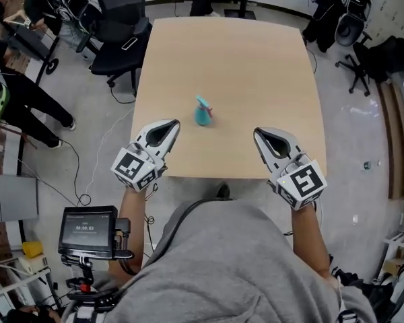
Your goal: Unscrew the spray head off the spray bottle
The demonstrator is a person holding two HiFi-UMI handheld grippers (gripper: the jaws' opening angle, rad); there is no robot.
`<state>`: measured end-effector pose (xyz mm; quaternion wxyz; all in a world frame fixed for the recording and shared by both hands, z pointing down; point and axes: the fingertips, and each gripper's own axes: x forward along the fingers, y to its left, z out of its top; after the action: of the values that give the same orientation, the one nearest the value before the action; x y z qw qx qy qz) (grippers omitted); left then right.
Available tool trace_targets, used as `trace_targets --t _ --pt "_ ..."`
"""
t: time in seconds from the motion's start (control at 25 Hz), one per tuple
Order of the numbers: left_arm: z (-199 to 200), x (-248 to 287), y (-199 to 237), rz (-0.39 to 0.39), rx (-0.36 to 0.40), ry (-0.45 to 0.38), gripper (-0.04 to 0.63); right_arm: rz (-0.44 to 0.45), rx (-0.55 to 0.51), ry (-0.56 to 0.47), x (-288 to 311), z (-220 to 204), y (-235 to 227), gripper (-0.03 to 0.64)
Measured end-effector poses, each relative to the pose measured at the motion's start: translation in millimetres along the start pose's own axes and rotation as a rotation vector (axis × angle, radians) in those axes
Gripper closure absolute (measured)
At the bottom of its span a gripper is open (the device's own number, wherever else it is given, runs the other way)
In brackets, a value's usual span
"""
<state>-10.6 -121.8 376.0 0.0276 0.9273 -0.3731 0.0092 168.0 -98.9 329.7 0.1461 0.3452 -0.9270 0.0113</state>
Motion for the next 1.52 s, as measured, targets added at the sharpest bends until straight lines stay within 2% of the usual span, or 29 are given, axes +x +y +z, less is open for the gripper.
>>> trace_targets --t 0.12,0.32,0.6,0.76,0.88,0.96,1.12,1.32,1.52 --pt "-10 21 8 0.005 -0.006 0.018 0.591 0.04 -0.007 0.01 18 -5 -17 0.612" --pt "-48 44 45 -0.038 -0.047 0.08 0.589 0.075 0.029 0.037 66 -20 -34 0.612" --pt "-106 69 57 -0.063 -0.129 0.18 0.584 0.037 0.054 0.08 60 -30 -50 0.612" --pt "-146 87 54 -0.099 -0.129 0.273 0.459 -0.001 0.062 0.097 47 -18 -54 0.612" --pt "-189 112 85 -0.126 -0.066 0.345 0.311 -0.017 0.064 0.132 82 -17 -66 0.612" --pt "-217 126 97 -0.154 -0.025 0.384 0.248 -0.017 0.063 0.157 103 -18 -67 0.612" --pt "-251 147 101 -0.213 -0.006 0.382 0.153 -0.014 0.06 0.197 129 -20 -63 0.612" --pt "-285 175 90 -0.332 0.062 0.408 0.112 -0.015 0.071 0.248 154 -29 -64 0.612" --pt "-309 194 80 -0.361 0.073 0.424 0.112 -0.032 0.093 0.29 156 -37 -68 0.611"
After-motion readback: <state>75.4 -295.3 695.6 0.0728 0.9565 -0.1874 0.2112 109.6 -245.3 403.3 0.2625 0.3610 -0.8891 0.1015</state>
